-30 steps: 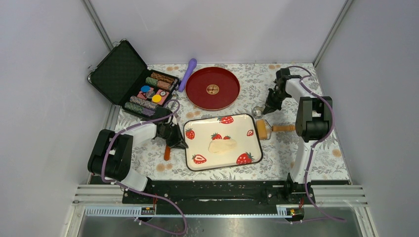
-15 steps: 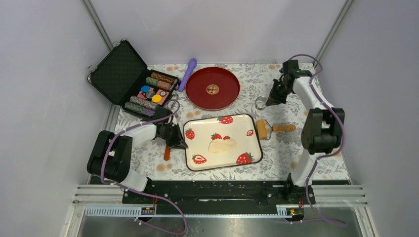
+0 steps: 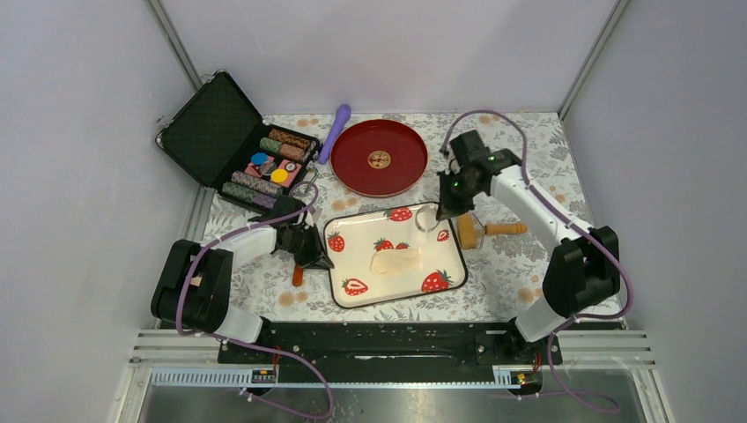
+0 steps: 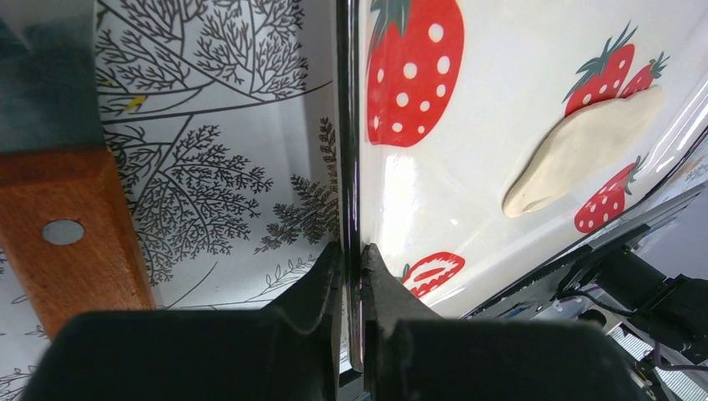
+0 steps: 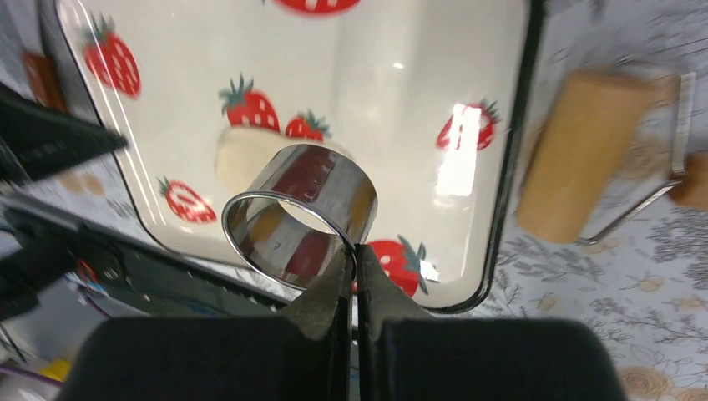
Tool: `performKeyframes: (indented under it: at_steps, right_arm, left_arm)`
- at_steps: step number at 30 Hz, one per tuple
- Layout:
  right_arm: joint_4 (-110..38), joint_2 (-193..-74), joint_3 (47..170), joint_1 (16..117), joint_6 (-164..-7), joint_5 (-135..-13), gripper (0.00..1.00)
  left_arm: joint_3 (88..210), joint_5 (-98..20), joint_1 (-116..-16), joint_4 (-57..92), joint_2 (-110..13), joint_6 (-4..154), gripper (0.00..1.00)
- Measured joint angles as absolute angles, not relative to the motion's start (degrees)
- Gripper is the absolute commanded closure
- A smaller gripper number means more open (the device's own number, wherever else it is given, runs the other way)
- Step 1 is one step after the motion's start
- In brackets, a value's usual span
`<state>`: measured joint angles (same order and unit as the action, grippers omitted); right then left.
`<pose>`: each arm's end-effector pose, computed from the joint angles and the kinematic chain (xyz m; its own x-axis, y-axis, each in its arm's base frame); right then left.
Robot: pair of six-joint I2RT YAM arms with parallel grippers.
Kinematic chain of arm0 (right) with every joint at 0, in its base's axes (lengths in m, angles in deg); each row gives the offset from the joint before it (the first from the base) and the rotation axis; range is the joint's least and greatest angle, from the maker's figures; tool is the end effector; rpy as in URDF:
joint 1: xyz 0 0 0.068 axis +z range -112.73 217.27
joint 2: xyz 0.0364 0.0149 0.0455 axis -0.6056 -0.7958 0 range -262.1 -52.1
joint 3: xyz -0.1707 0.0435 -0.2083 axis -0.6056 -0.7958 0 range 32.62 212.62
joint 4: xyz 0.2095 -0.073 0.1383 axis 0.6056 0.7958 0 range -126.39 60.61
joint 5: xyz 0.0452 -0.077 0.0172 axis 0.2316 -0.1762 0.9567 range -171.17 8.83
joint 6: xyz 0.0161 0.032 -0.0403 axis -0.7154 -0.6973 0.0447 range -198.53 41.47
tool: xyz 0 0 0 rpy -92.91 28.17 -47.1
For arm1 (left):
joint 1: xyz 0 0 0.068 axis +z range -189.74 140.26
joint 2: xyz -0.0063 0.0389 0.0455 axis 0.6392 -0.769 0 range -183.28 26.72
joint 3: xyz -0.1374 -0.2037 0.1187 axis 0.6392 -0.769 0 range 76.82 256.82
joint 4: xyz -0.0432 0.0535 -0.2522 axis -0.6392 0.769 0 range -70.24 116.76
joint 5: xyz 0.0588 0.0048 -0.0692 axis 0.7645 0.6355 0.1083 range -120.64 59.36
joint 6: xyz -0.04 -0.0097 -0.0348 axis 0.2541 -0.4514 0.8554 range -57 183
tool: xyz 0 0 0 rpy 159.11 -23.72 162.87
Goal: Roll out the dumpling wrappers from the dough
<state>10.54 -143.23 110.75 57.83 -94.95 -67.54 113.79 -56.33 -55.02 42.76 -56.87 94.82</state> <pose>0.3077 0.1244 0.2868 -0.9050 -0.0460 -0.4230 -0.2043 0.9190 0.3372 0.2268 -0.0780 0.1396 -0.9704 -0.2272 -0.0815 -0.1511 0.8351 -0.5289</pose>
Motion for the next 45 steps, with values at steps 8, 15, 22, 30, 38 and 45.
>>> performKeyframes:
  at_steps: [8, 15, 22, 30, 38, 45]
  right_arm:
    - [9.4, -143.2, 103.5, 70.1, -91.6, -68.3, 1.0]
    - [7.2, -145.2, 103.1, 75.3, -91.3, -68.5, 1.0]
    - [6.2, -152.3, 107.2, 78.9, -91.4, -68.6, 1.0]
    - [5.7, -156.3, 110.3, 79.3, -91.4, -68.6, 1.0]
    - [3.8, -158.0, 110.2, 79.7, -92.0, -68.5, 1.0]
    - [1.5, -158.8, 107.4, 79.7, -92.9, -68.5, 1.0]
  left_arm:
    - [113.8, -56.4, -55.0, 42.8, -56.9, 94.9, 1.0]
    - [113.1, -56.3, -55.1, 42.5, -56.1, 95.0, 1.0]
    - [112.8, -56.3, -55.1, 42.5, -55.8, 95.2, 1.0]
    - [112.8, -56.3, -55.1, 42.6, -55.7, 95.2, 1.0]
    - [112.8, -56.3, -55.1, 42.6, -55.7, 95.2, 1.0]
    - [112.8, -56.3, -55.1, 42.6, -55.7, 95.2, 1.0]
